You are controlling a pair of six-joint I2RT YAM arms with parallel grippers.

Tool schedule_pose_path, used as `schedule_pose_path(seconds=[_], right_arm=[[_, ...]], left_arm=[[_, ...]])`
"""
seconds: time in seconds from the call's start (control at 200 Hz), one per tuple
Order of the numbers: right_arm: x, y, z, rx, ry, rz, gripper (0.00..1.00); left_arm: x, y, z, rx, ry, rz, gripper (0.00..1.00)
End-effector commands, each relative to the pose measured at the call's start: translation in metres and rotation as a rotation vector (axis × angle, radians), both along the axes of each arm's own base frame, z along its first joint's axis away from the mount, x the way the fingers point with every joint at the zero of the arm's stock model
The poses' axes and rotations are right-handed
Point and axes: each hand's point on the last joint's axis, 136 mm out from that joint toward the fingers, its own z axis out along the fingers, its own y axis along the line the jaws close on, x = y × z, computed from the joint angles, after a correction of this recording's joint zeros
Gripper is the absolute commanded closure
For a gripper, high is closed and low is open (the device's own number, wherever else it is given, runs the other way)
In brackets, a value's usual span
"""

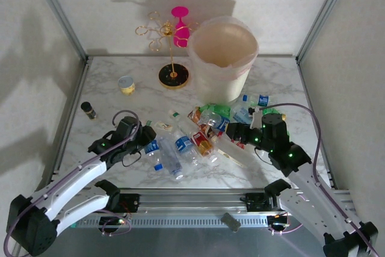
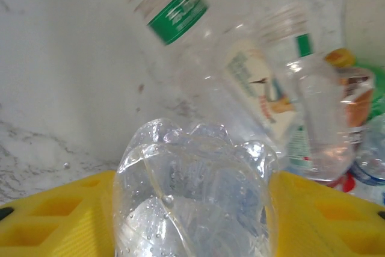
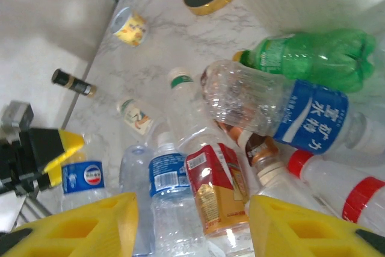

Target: Put the plastic bottles in the bin

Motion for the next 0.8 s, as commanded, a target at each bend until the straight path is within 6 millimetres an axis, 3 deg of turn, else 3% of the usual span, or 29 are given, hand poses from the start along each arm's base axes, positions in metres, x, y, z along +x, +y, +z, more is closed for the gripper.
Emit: schedule_pose_path(seconds=[0.0,0.115,0.235,0.31,0.456,0.646,0.791], right_arm=[[-0.009,0.018,0.020,0.001,-0.055,0.143,0.50],[-0.014,0.036,0.028,0.000,-0.076,0.220,0.50],[-0.023,0.062,0.043,0.044,-0.116,0.310,0.48],[-0.034,0.082,0.051,0.073,-0.135,0.388,0.44],[-0.054,0.122,0.077,0.113,-0.224,0.500,0.27],[-0.056,0.147,0.112,0.212,-0.309,0.533,0.03],[-0.049,0.152,0.130,0.267,-0.376,0.517,0.01]], left_arm=[[0.001,0.008,0.030,0.073,-0.068,-0.037,0.50],[0.008,-0.001,0.085,0.047,-0.254,-0.123,0.54],[0.008,-0.024,0.146,-0.073,-0.461,-0.230,0.57],[0.010,-0.040,0.173,-0.148,-0.524,-0.284,0.62],[0.013,-0.074,0.212,-0.290,-0.615,-0.395,0.64],[0.004,-0.102,0.249,-0.414,-0.725,-0.478,0.63],[-0.006,-0.118,0.267,-0.478,-0.762,-0.535,0.64]])
